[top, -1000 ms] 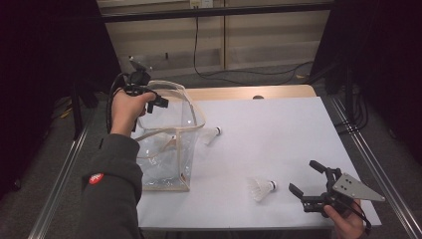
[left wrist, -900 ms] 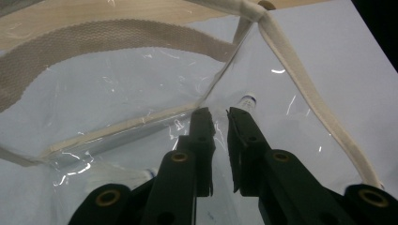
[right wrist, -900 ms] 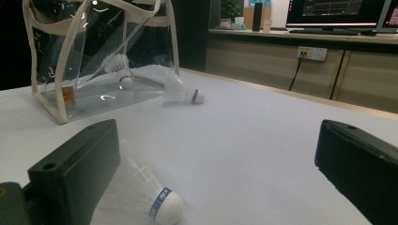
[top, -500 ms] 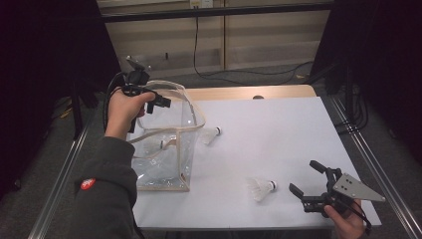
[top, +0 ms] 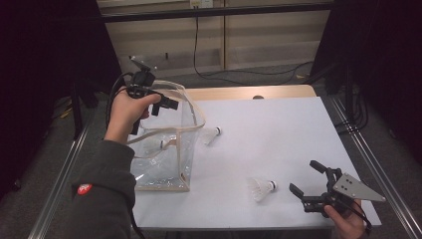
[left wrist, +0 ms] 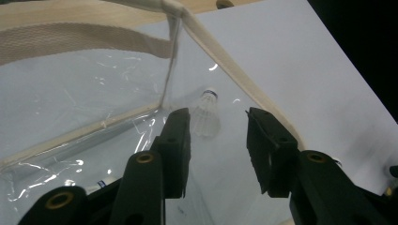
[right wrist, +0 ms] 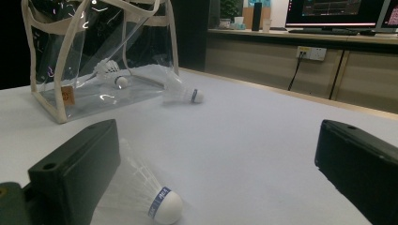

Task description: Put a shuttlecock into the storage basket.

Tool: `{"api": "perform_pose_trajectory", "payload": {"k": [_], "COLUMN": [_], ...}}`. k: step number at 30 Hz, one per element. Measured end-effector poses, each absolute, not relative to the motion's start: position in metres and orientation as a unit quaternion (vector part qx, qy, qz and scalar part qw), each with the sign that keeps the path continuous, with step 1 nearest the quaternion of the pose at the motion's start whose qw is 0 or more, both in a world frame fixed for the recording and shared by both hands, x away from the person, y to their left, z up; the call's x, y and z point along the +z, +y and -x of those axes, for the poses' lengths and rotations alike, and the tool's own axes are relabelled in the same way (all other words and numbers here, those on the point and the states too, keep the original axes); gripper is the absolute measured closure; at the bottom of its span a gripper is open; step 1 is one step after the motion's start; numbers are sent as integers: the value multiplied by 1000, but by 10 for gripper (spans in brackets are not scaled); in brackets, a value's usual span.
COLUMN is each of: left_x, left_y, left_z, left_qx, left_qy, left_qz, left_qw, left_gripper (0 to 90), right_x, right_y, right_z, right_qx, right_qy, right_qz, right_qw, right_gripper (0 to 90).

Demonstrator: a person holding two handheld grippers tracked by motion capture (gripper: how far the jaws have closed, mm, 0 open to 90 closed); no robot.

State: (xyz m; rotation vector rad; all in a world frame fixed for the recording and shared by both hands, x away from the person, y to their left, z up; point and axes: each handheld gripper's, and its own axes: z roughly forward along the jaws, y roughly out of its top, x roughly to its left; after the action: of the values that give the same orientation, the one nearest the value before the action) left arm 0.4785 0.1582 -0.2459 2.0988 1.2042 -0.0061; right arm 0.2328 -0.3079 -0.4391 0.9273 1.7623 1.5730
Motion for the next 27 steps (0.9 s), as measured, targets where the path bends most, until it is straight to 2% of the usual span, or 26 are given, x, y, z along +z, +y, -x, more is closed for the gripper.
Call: {"api": "perform_pose_trajectory", "payload": {"k": [27], "left_x": [-237], "left_y": [128], "left_z": [-455], "left_qx": [-38], "left_qy": [404], "left_qz": [-837], "left_qw": [367], "left_gripper": [438], "right_x": [-439], "right_y": [-308], "right_z": [-233], "right_qx": [592], "right_qy": [664], "right_qz": [-347], "right_qw": [298], "right_gripper": [3]}}
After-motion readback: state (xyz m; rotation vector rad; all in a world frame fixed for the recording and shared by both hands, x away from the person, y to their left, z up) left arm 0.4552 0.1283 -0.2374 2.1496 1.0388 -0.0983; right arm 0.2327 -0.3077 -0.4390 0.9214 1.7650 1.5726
